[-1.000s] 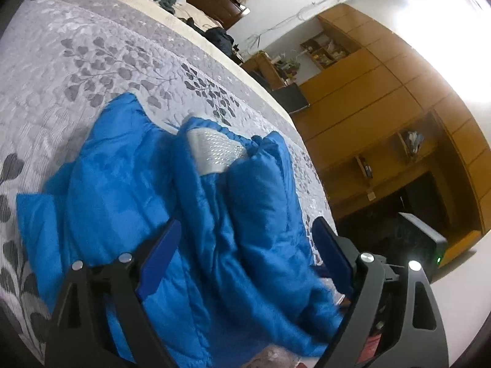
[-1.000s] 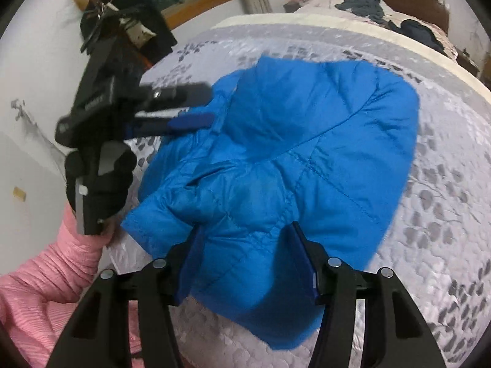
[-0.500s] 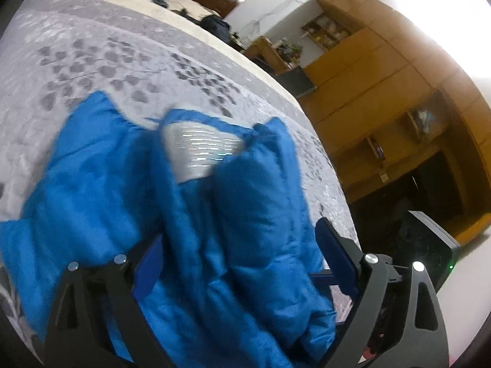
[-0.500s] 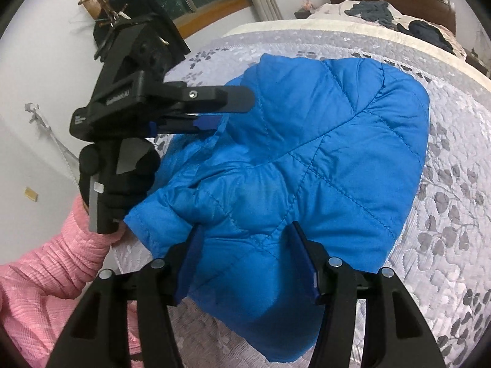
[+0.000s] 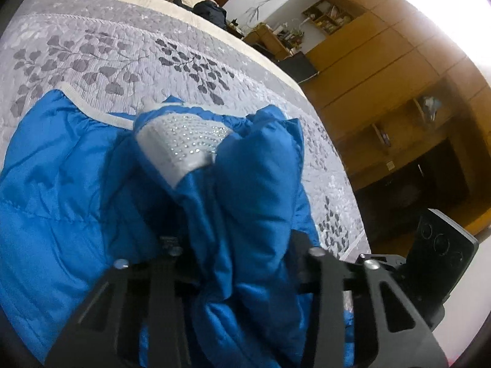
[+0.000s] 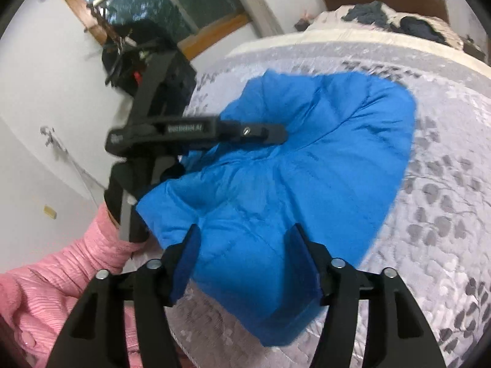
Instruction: Fold large clothes
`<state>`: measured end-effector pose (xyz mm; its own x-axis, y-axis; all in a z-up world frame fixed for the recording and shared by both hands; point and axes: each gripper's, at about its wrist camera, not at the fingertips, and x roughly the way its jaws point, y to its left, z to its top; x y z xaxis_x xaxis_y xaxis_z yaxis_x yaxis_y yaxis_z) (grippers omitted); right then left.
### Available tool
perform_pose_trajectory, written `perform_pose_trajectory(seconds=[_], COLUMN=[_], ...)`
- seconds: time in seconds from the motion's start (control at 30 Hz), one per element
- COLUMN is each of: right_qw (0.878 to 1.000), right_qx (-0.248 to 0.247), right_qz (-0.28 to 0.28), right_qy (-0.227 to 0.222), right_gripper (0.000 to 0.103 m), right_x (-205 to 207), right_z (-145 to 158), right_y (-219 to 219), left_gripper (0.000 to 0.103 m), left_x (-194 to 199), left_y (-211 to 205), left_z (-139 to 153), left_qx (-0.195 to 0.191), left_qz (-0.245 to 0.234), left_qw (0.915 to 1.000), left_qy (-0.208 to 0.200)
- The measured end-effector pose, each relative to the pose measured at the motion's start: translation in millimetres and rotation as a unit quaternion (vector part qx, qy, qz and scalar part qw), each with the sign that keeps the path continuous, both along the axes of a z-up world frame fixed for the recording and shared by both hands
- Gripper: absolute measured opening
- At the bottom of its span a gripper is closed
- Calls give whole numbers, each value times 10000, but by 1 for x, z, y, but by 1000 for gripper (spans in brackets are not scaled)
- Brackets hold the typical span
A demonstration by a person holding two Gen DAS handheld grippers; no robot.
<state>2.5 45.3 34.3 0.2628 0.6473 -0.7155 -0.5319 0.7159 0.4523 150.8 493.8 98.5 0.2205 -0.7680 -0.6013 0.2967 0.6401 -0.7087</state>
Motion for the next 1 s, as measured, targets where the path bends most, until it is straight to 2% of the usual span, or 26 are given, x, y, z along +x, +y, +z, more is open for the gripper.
perform_pose_trajectory(seconds=[0.1, 0.2, 0.37, 0.53, 0.7, 0.87, 1.0], right_qw=[9991, 9959, 9923, 9922, 9940, 9963, 9980], right_qx=[212, 400, 511, 582, 603, 562, 454], right_qz=[-363, -814, -1125, -1101, -910, -650, -434], right_qy=[-101, 13, 93, 72, 65, 60, 106], right_gripper=[66, 68, 68, 68, 68, 69, 71], right_x=[-3, -5, -1, -1, 6, 8, 12], right_z=[4, 1, -6, -5, -2, 0, 0], right_y=[-31, -61, -83, -83, -65, -44, -23], left_gripper=[21, 17, 14, 14, 14, 14, 14], left_x=[-3, -4, -14, -29, -42, -50, -48], left_y=[-3, -6, -5, 7, 42, 88, 123], left_z=[5, 12, 37, 70, 100, 103, 79], left_qx=[-23, -144, -570, -804, -980, -1063, -1130], left_qz=[39, 56, -63, -131, -61, 199, 380], left_qw=[9999, 9996, 9967, 9917, 9855, 9834, 9854], left_qy=[-123, -256, -577, -999, -1386, -1459, -1216])
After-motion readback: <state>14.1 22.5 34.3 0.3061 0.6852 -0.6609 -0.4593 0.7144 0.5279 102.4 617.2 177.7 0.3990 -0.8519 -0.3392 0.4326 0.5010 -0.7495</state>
